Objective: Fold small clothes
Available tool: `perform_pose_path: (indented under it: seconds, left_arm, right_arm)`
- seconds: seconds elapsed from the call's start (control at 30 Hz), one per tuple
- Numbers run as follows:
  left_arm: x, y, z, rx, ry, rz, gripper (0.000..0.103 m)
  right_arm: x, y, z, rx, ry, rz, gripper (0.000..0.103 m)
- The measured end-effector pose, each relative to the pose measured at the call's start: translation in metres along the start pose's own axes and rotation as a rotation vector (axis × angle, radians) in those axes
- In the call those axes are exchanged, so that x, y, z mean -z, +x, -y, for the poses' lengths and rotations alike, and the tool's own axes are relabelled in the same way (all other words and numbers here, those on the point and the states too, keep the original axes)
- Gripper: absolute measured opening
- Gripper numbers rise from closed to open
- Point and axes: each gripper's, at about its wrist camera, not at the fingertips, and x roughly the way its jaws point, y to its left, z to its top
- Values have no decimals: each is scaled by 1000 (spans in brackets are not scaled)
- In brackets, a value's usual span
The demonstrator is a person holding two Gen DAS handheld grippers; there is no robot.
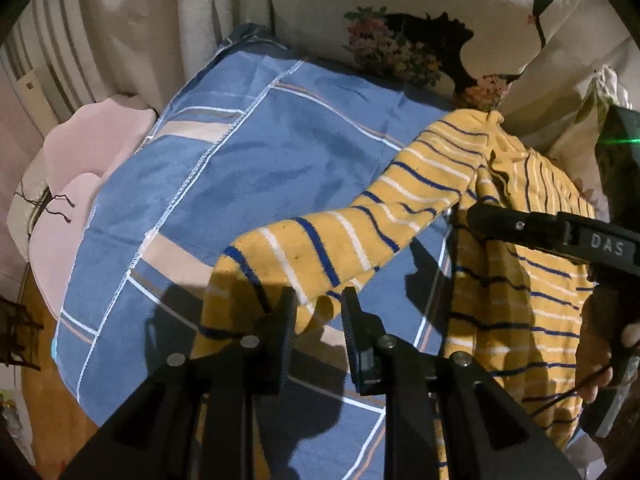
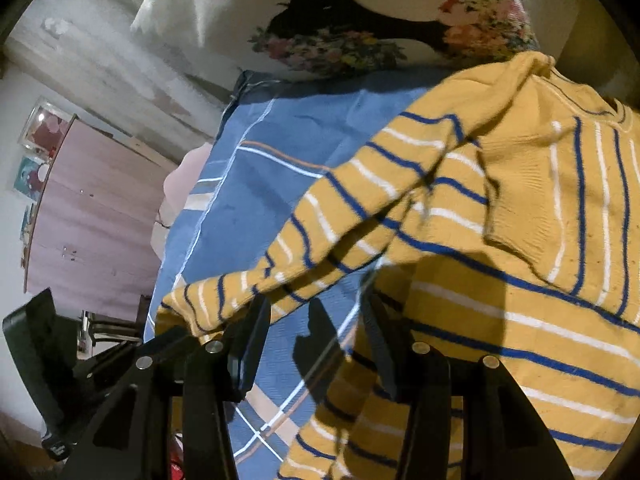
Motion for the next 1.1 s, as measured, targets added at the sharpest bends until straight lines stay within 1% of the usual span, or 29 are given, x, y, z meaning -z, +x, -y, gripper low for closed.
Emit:
perform_pose_path:
  seconds: [0.07,0.17,0.3,0.43,0.47,0.5,0.57,0.6,0.83,0.97,1.0,1.1]
  left_arm:
    - [-1,6,-1,-7,8,-21,23]
    - [-1,16,-3,-9,24,-47,29]
    - [1,26,-1,-3,47,-71,33]
    - [1,37,1,14,54,-95,33]
    - [0,38,1,14,57,-97,33]
    - [0,38,0,14,58,-94,25]
    - [0,37,-2,37,53,-96,13]
    - [-1,37,-3,45,47,-95,11]
    - [-5,10,-8,111,24,-58,9]
    - [-7,-16,3,138,18,-27,9]
    - [-7,-22,6,145,18,-20,9]
    - [-4,-44,30,148,38,20,9]
  right_arm:
    - [0,2,-4,-2,1,1,52]
    - [0,4,-5,-4,20,5,52]
    - [3,-5,2,19,38,17,52]
    - [3,-13,11,39,70,31,52]
    - [3,-15,14,44,76,36,52]
    - [4,-17,15,49,81,39,52]
    - [5,-20,18,54,89,44,52]
    - [7,-21,20,57,94,47,52]
    - [16,-33,27,67,118,71,52]
    - [20,-50,35,58,144,110,52]
    - [22,-59,40,52,155,132,52]
    - [29,-84,53,43,182,185,52]
